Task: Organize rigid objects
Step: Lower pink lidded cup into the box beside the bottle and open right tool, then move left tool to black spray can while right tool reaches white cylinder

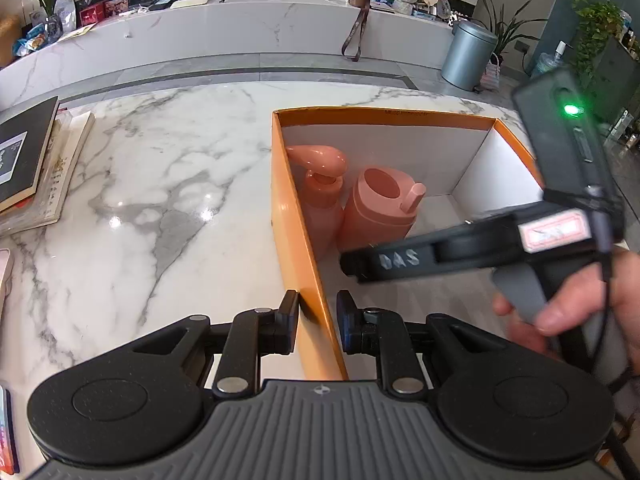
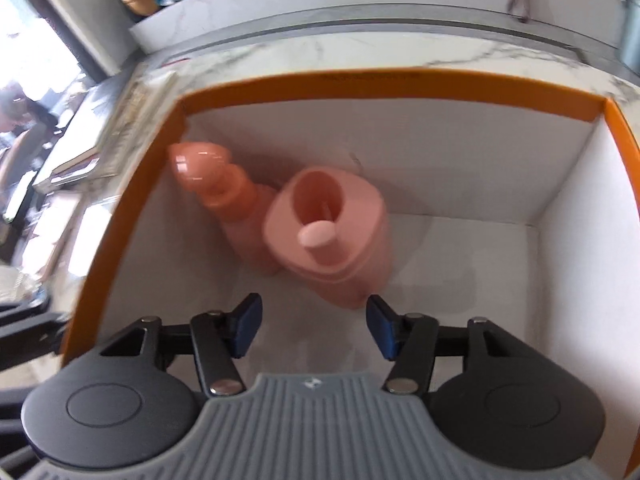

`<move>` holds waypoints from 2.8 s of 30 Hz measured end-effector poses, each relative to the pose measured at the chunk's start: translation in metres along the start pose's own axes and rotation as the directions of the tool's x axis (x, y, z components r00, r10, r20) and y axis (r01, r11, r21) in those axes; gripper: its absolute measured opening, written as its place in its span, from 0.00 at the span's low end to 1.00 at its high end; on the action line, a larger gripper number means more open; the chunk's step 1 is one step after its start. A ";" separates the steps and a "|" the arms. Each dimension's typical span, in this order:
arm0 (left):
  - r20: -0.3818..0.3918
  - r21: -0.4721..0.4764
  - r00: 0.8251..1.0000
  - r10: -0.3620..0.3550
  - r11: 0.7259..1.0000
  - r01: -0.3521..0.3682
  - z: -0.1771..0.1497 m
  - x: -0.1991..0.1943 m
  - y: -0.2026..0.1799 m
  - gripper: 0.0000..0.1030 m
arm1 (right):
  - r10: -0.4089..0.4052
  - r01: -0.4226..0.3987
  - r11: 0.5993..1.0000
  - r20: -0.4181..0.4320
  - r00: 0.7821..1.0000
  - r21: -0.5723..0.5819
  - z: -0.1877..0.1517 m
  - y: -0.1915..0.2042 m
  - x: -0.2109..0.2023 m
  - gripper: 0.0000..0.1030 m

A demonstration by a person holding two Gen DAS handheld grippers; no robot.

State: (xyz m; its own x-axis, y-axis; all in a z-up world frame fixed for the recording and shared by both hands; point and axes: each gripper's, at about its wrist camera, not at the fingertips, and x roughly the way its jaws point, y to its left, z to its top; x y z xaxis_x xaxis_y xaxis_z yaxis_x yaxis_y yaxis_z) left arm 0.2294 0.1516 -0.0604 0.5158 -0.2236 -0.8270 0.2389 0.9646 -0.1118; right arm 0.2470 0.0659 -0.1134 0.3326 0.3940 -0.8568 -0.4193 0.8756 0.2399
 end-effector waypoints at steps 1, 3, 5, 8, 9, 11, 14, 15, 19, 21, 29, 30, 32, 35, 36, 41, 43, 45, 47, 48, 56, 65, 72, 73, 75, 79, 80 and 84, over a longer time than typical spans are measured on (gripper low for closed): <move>0.001 -0.001 1.000 0.000 1.000 0.000 0.000 0.000 0.000 0.22 | -0.003 0.003 1.000 0.007 1.000 0.021 0.001 -0.001 0.002 0.65; 0.002 -0.003 1.000 -0.001 1.000 0.001 -0.001 0.000 0.001 0.22 | -0.005 0.004 0.997 0.012 1.000 0.081 0.003 -0.001 0.008 0.76; 0.002 -0.007 1.000 -0.004 1.000 0.004 -0.001 0.000 0.002 0.22 | -0.017 0.014 0.993 0.020 1.000 0.113 0.004 0.001 0.011 0.79; 0.003 -0.008 1.000 -0.011 1.000 0.011 -0.001 0.000 0.003 0.22 | -0.039 0.035 0.994 0.044 0.998 0.100 0.006 0.009 0.016 0.79; 0.004 -0.008 1.000 -0.014 1.000 0.014 -0.001 0.000 0.004 0.22 | -0.056 0.051 0.994 0.050 0.997 0.095 0.007 0.012 0.016 0.79; 0.005 -0.007 1.000 -0.015 1.000 0.015 -0.002 0.000 0.003 0.22 | -0.110 0.105 0.992 0.074 0.991 0.073 0.007 0.014 0.014 0.69; 0.009 -0.005 1.000 -0.017 1.000 0.017 -0.002 0.000 0.003 0.22 | -0.171 0.159 0.980 0.103 0.980 0.121 0.008 0.000 0.011 0.61; 0.010 -0.005 1.000 -0.018 1.000 0.018 -0.003 0.000 0.003 0.22 | -0.160 0.146 0.978 0.089 0.983 0.150 0.009 -0.007 0.012 0.61; 0.013 -0.007 1.000 -0.021 1.000 0.021 -0.004 0.000 0.004 0.22 | -0.097 0.086 0.987 0.072 0.993 0.139 0.011 -0.012 0.010 0.62; 0.013 -0.011 1.000 -0.026 1.000 0.026 -0.004 -0.001 0.005 0.22 | -0.082 0.076 0.994 0.080 0.993 0.085 0.009 -0.006 0.005 0.62; 0.015 -0.014 0.999 -0.032 0.999 0.032 -0.006 -0.001 0.005 0.21 | -0.085 0.099 0.990 0.124 0.989 -0.103 0.002 0.000 -0.016 0.53; 0.015 -0.013 0.999 -0.031 0.999 0.031 -0.006 -0.001 0.004 0.22 | -0.074 0.091 0.987 0.125 0.989 -0.132 0.002 0.000 -0.015 0.41; 0.014 -0.012 0.999 -0.031 0.999 0.031 -0.006 -0.001 0.004 0.21 | -0.066 0.088 0.980 0.125 0.990 -0.178 0.000 0.000 -0.015 0.28; 0.015 -0.015 0.999 -0.033 0.999 0.033 -0.007 -0.002 0.005 0.21 | -0.050 0.069 0.975 0.097 0.994 -0.213 0.004 -0.002 -0.006 0.28; 0.014 -0.016 0.999 -0.032 0.999 0.033 -0.007 -0.002 0.005 0.21 | -0.046 0.067 0.970 0.091 0.995 -0.232 0.003 -0.002 -0.004 0.28; 0.012 -0.031 1.000 -0.029 0.999 0.029 -0.006 -0.002 0.005 0.21 | -0.035 0.052 0.968 0.075 0.997 -0.246 -0.002 -0.006 -0.003 0.22; 0.026 -0.037 0.999 -0.029 0.999 0.029 -0.007 -0.004 0.005 0.22 | -0.033 0.056 0.966 0.094 0.995 -0.253 -0.003 -0.004 -0.013 0.23; 0.061 -0.042 0.998 -0.023 0.999 0.026 -0.008 -0.012 0.005 0.22 | -0.029 0.061 0.960 0.120 0.992 -0.272 -0.007 -0.002 -0.029 0.25; 0.107 -0.040 0.994 -0.011 0.999 0.015 -0.007 -0.024 0.002 0.22 | -0.007 0.051 0.960 0.159 0.987 -0.277 -0.011 -0.001 -0.049 0.25; 0.134 -0.033 0.991 0.000 0.999 0.004 -0.007 -0.031 -0.001 0.22 | 0.008 0.042 0.963 0.182 0.983 -0.268 -0.014 -0.003 -0.063 0.26; 0.256 0.069 0.966 -0.040 0.997 0.023 0.004 -0.081 -0.042 0.22 | 0.061 -0.016 0.991 0.343 0.937 -0.132 -0.049 -0.049 -0.163 0.34; 0.157 0.363 0.962 -0.222 0.919 0.153 0.009 -0.074 -0.152 0.22 | -0.125 0.100 0.989 0.262 0.957 0.106 -0.092 -0.154 -0.193 0.34; -0.015 0.548 0.971 -0.238 0.811 0.207 0.013 -0.012 -0.241 0.26 | -0.067 -0.025 0.908 0.203 0.977 0.417 -0.122 -0.231 -0.171 0.35; -0.036 0.577 0.973 -0.229 0.790 0.207 0.012 -0.002 -0.253 0.26 | -0.060 -0.040 0.897 0.211 0.976 0.441 -0.124 -0.238 -0.169 0.35; -0.080 0.646 0.974 -0.211 0.734 0.212 0.009 0.020 -0.275 0.29 | -0.046 -0.066 0.875 0.218 0.975 0.479 -0.125 -0.248 -0.164 0.35; -0.151 0.753 0.977 -0.153 0.622 0.214 0.002 0.061 -0.299 0.32 | -0.027 -0.087 0.857 0.213 0.977 0.508 -0.127 -0.260 -0.153 0.34; -0.161 0.776 0.977 -0.137 0.595 0.212 0.001 0.071 -0.304 0.34 | -0.019 -0.095 0.858 0.216 0.976 0.505 -0.126 -0.262 -0.151 0.33; -0.187 0.866 0.980 -0.065 0.459 0.196 -0.005 0.102 -0.318 0.47 | 0.016 -0.133 0.841 0.223 0.975 0.525 -0.122 -0.273 -0.140 0.33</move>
State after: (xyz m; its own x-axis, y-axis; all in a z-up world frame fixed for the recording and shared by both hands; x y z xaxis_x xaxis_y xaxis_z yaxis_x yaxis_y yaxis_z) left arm 0.2019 -0.1776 -0.1121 0.3357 -0.2559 -0.9065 0.9238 0.2777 0.2637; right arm 0.2118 -0.2621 -0.1151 0.5059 0.4600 -0.7297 0.0465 0.8301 0.5556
